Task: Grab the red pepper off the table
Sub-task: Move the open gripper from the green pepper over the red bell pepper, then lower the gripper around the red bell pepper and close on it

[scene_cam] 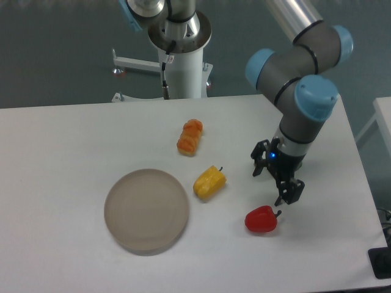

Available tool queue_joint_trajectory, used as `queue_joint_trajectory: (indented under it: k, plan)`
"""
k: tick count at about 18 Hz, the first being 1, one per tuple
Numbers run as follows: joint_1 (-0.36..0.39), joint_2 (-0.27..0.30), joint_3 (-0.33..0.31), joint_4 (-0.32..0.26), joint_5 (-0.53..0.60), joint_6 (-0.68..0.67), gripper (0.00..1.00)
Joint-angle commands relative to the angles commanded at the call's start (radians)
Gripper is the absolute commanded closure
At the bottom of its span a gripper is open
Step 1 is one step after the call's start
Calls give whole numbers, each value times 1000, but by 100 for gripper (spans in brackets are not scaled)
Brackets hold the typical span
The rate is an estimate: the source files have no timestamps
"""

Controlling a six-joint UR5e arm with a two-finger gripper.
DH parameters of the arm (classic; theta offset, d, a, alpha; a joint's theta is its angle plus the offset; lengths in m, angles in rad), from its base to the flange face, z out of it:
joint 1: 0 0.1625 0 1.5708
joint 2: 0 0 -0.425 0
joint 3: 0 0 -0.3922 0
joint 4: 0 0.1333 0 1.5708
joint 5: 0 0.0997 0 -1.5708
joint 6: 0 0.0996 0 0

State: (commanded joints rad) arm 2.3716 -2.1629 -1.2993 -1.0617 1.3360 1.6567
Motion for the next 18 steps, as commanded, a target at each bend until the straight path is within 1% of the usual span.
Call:
queue_joint_trajectory:
  k: [2,3,5,10,12,14,16,17,18]
  plan:
    - [-14,-14,-5,8,20,34,0]
    - [-23,-23,-5,14,56,61,0]
    - [-35,-29,-5,22,95,66,0]
    - [-40,-63,4,28,98,159,0]
    - [-43,-81,23,26,100,164,0]
    - [-54,-89,26,31,101,166,0]
    - [-55,-101,25,64,103,164,0]
    - [-57,-104,21,71,115,164,0]
    - [-64,-106,17,72,158,164,0]
